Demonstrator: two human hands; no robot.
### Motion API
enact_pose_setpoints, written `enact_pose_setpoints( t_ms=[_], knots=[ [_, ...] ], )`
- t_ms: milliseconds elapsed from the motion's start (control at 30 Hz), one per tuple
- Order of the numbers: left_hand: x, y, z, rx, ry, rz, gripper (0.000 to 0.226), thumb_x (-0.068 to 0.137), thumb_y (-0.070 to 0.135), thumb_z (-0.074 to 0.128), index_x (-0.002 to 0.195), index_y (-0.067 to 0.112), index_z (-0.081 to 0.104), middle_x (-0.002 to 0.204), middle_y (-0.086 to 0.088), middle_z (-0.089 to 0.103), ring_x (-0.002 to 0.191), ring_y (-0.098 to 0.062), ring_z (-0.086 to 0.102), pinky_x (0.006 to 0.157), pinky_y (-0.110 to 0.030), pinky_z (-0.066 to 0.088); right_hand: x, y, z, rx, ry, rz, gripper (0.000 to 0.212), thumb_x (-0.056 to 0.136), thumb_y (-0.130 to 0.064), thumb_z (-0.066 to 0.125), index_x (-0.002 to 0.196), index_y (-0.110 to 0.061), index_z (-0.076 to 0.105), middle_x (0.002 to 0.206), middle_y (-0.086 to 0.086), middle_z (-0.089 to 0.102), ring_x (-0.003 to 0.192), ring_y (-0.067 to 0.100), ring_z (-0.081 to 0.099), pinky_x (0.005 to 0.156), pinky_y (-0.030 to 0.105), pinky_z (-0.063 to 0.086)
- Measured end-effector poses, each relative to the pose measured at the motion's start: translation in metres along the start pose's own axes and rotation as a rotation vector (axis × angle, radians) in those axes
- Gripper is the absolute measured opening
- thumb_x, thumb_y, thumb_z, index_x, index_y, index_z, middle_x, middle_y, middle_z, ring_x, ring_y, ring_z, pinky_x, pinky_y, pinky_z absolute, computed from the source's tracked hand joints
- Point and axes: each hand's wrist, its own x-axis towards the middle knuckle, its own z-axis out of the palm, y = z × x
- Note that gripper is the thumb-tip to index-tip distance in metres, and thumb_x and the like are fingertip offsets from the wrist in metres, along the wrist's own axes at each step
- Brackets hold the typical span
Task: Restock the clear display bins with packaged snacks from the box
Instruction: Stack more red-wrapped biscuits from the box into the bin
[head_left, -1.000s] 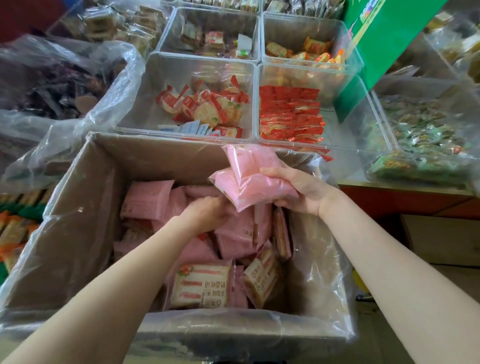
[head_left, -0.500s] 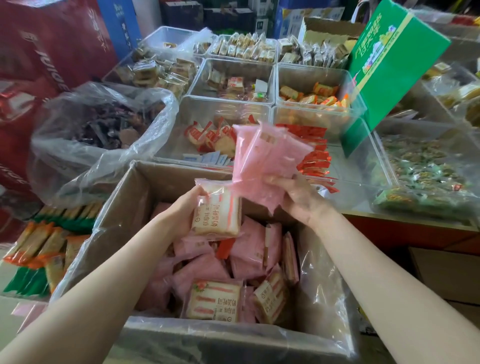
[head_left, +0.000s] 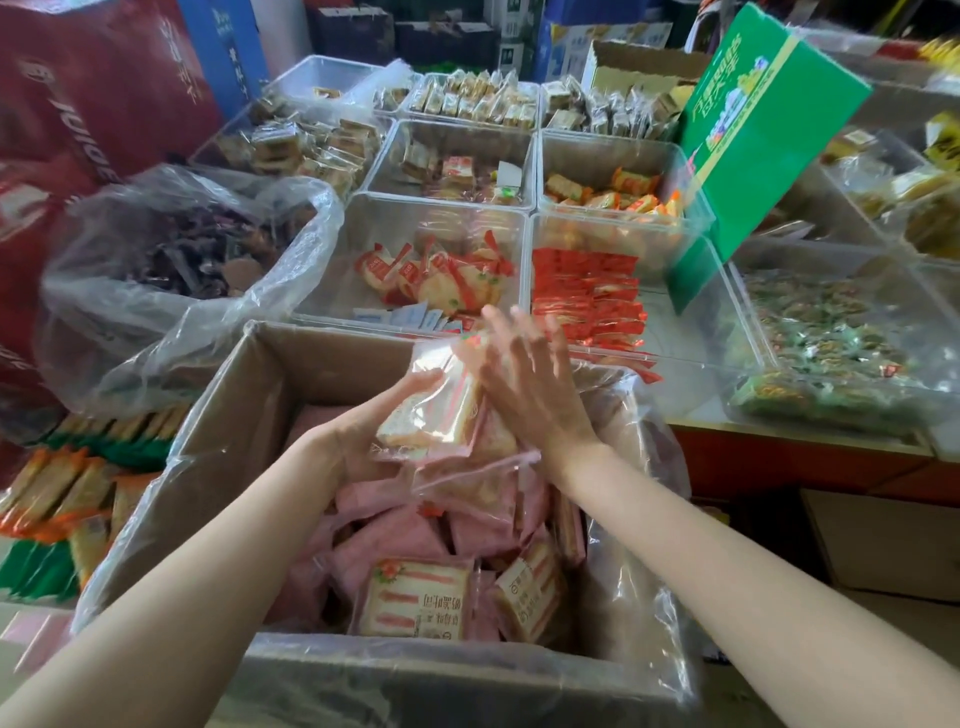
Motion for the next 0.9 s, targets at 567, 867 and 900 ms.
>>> enact_pose_setpoints(
  t_ms=[567,867,900],
  knots=[
    [-0.007,-0.015,-0.080,-0.275,0.113,0.121,0.077,0.035,0.034,0.091,0.101,0.007,0.062,0.077,-0.009,0.071,0.062,-0.018,0.069,0.055,-0.026,0.056,-0.072,-0.087,0.132,0.641,-1.288,0.551,0.100,0.063,-0.053,0.061,0.145,-0.031,0.007,0.152,0.016,0.014,0.134,0.041,0.029,0.106,0.049,0.035],
    [-0.013,0.008,-0.049,-0.211,0.055,0.127,0.054,0.055,0.037,0.079,0.099,0.009,0.066,0.082,-0.007,0.070,0.066,-0.017,0.068,0.065,-0.026,0.058,-0.037,-0.015,0.030,0.842,-1.338,0.671,0.060,0.076,-0.052,0.069,0.111,-0.005,0.059,0.109,0.006,0.060,0.105,0.024,0.054,0.083,0.023,0.044],
    [-0.014,0.013,-0.040,-0.172,0.064,0.123,0.042,0.062,0.039,0.071,0.093,0.010,0.070,0.080,-0.007,0.070,0.064,-0.016,0.067,0.065,-0.026,0.057,-0.031,-0.009,0.014,0.895,-1.215,0.733,0.040,0.079,-0.049,0.068,0.081,-0.010,0.063,0.083,0.002,0.059,0.085,0.020,0.054,0.069,0.019,0.040]
  ],
)
